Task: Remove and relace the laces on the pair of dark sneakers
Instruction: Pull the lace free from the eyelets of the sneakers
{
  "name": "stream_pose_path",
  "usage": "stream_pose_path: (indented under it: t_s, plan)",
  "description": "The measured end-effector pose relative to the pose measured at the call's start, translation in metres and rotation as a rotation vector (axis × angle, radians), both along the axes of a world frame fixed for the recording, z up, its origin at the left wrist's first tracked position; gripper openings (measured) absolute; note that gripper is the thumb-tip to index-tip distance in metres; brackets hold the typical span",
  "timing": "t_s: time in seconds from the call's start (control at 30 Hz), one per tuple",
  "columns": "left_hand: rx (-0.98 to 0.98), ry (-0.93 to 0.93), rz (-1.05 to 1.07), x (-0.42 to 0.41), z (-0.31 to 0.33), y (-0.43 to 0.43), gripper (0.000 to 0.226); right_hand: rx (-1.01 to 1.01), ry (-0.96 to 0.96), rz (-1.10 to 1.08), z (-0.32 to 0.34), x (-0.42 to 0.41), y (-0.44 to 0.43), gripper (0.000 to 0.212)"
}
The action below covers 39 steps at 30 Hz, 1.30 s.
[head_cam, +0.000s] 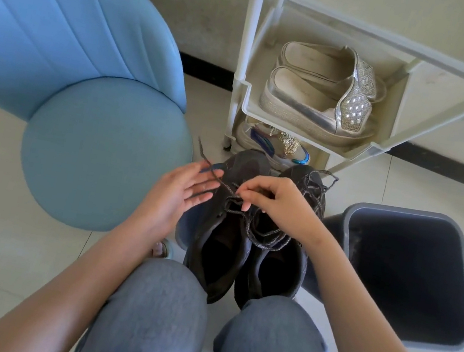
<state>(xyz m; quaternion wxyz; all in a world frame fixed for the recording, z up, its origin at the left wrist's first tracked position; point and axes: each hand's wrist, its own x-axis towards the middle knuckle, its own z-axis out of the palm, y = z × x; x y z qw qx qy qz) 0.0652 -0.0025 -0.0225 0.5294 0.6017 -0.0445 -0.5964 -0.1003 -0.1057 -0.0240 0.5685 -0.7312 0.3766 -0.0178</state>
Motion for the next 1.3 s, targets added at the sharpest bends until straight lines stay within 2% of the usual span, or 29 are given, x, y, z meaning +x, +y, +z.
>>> stream_pose_path:
  t_s: [0.13,0.3,0.43,0.6,0.67,0.8,0.9,1.0,1.13,1.23,1.3]
  plan:
    - [-0.083,-0.147,-0.015,-0.003,0.002,-0.001,0.017,0.001,-0.004,-0.060,0.003,-0.005,-0.009,0.017]
    - [-0.196,-0.296,0.265,0.015,0.005,-0.001,0.020,-0.083,-0.132,-0.399,0.009,-0.022,-0.028,0.023]
    - [-0.226,-0.421,0.368,0.019,0.009,-0.002,0.023,-0.091,-0.167,-0.439,0.009,-0.025,-0.028,0.025]
    - [-0.341,-0.447,0.551,0.024,0.020,-0.009,0.021,-0.155,-0.202,-0.533,0.015,-0.020,-0.021,0.024]
    - [-0.388,-0.488,0.446,0.022,0.022,-0.011,0.021,-0.193,-0.196,-0.504,0.017,-0.015,-0.017,0.020]
    - [-0.261,-0.590,-0.167,0.001,0.013,-0.015,0.024,-0.337,-0.155,-0.217,0.022,0.009,-0.009,0.024]
    - [-0.157,-0.629,-0.429,-0.007,0.004,-0.019,0.027,-0.204,-0.219,-0.021,0.023,0.034,-0.001,0.033]
    - [-0.150,-0.647,-0.498,-0.007,0.001,-0.021,0.029,-0.065,-0.281,-0.082,0.020,0.046,0.001,0.031]
    - [-0.218,-0.485,-0.474,-0.010,-0.003,-0.018,0.026,0.135,-0.402,-0.290,0.018,0.044,-0.002,0.026]
    - [-0.131,-0.560,-0.505,-0.006,-0.013,-0.013,0.016,0.199,-0.356,-0.330,0.010,0.040,0.000,0.014]
    - [0.008,-0.596,-0.400,0.000,-0.014,-0.006,0.016,0.163,-0.344,-0.282,0.006,0.035,-0.001,0.009]
